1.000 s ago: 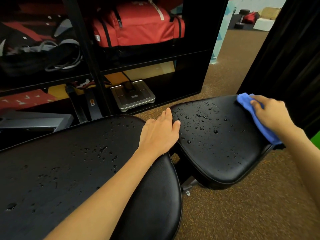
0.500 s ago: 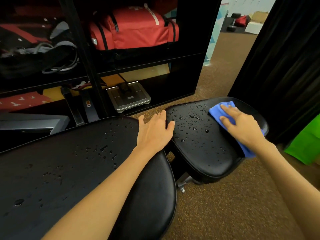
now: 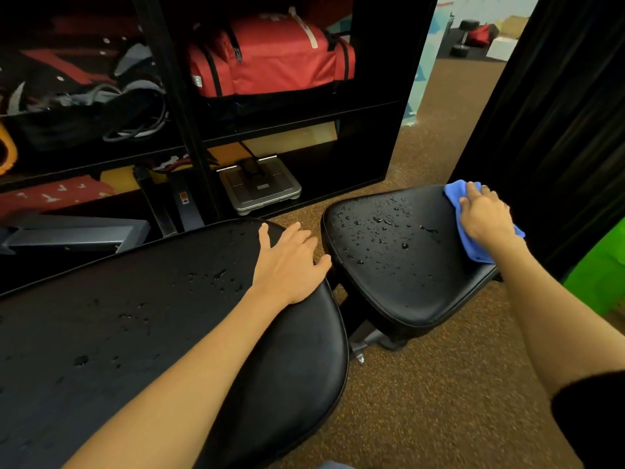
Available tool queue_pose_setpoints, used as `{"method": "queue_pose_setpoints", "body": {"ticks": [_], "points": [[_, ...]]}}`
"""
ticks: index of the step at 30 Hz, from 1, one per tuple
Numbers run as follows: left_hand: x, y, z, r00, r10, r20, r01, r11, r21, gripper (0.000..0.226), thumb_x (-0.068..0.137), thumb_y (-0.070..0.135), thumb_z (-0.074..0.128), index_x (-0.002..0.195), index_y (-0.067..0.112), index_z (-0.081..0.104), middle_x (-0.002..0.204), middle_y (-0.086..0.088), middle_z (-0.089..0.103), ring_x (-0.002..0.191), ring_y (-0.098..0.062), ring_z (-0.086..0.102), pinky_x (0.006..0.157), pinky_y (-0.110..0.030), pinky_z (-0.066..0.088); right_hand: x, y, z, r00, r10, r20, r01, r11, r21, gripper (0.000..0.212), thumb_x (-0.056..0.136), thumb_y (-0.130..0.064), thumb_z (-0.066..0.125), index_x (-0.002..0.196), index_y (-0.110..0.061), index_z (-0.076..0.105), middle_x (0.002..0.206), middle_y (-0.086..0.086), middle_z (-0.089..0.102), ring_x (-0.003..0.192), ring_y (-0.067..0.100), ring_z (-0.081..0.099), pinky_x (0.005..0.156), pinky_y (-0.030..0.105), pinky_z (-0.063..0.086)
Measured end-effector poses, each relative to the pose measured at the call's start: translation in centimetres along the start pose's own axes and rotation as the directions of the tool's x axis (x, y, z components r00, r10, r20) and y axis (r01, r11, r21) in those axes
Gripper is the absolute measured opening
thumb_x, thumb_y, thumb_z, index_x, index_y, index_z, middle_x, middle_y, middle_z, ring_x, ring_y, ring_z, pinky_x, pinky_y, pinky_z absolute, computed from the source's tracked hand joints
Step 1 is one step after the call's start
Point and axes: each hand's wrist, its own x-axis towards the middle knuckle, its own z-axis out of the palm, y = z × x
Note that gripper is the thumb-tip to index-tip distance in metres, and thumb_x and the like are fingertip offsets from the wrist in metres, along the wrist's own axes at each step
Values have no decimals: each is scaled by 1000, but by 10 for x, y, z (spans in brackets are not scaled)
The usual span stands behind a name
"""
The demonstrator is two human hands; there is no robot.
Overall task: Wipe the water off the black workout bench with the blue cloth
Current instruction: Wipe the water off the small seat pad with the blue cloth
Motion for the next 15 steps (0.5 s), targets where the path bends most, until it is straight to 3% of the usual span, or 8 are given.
{"method": "queue_pose_setpoints", "body": {"ticks": [4,9,12,15], "points": [[0,-2,1,1000,-4,-25,4,1000,10,58,96,53,25,139,20,44,151,7,34,144,-11,15,113,-58,-6,-40,3,-8,995,-99,13,98,992,86,50,101,-34,33,148,-18,28,153,15,27,133,41,34,105,47,31],[0,-1,2,1000,9,-23,-9,1000,-2,58,96,55,25,141,22,43,152,7,32,145,-11,12,114,-56,-7,-85,23,-13,973,-231,-9,229,955,189,47,99,-33,41,144,-24,37,151,4,35,139,25,31,108,41,31],[4,-1,0,999,13,-37,-13,1000,-1,59,95,56,25,142,23,41,153,7,31,145,-11,11,114,-56,-8,-71,37,-13,972,-227,-62,234,956,178,43,99,-29,43,141,-18,44,147,9,41,137,27,36,108,40,31],[3,-1,2,999,15,-37,-15,1000,-1,60,95,57,25,142,24,40,152,8,32,145,-10,12,114,-56,-7,-35,39,-11,990,-131,-54,137,983,119,42,99,-23,41,140,-11,44,145,19,41,133,38,39,107,46,33]]}}
